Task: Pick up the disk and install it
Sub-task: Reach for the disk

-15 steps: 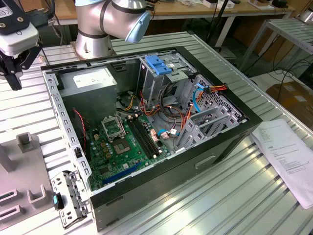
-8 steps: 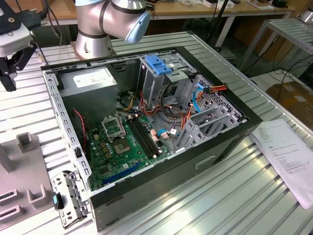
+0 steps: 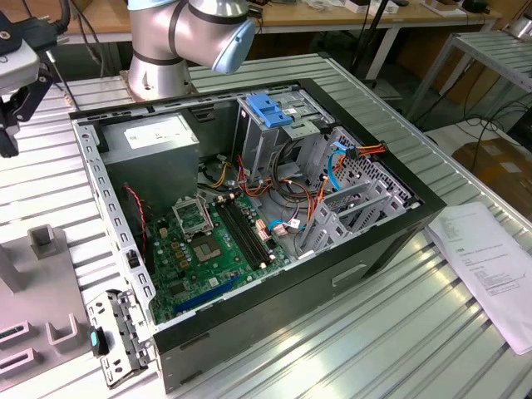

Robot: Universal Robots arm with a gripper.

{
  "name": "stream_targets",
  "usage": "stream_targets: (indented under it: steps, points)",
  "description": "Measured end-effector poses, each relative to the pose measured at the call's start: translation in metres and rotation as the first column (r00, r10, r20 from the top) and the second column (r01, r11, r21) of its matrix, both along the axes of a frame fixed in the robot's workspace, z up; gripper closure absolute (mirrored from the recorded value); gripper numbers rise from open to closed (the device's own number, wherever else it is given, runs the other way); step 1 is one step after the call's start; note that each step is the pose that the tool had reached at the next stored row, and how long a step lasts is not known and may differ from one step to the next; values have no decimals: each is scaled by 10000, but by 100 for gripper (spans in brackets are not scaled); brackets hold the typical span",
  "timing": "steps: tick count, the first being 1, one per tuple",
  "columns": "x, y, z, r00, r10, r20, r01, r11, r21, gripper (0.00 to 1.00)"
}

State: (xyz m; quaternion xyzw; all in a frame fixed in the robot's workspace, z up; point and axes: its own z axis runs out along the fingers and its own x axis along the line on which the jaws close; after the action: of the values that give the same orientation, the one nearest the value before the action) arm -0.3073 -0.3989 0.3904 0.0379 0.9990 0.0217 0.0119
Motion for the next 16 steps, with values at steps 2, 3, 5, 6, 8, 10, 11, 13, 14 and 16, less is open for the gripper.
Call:
stream_targets:
  steps: [2, 3, 5, 6, 8, 10, 11, 13, 14, 16]
  points:
    - [-16, 0, -1, 10000, 0, -4, 0, 10000, 0, 89]
    - [-22, 0, -1, 10000, 0, -6, 0, 10000, 0, 89]
    - [-42, 0, -2, 10000, 0, -10, 0, 10000, 0, 89]
    - [-52, 0, -3, 10000, 0, -12, 0, 10000, 0, 89]
    - [-64, 0, -3, 10000, 0, -15, 0, 10000, 0, 89]
    - [-77, 0, -4, 10000, 0, -17, 0, 10000, 0, 89]
    - [-88, 0, -4, 10000, 0, -19, 0, 10000, 0, 89]
    - [-101, 0, -4, 10000, 0, -22, 0, 10000, 0, 89]
    - [-115, 0, -5, 10000, 0, -24, 0, 10000, 0, 89]
    - [-146, 0, -6, 10000, 0, -26, 0, 10000, 0, 89]
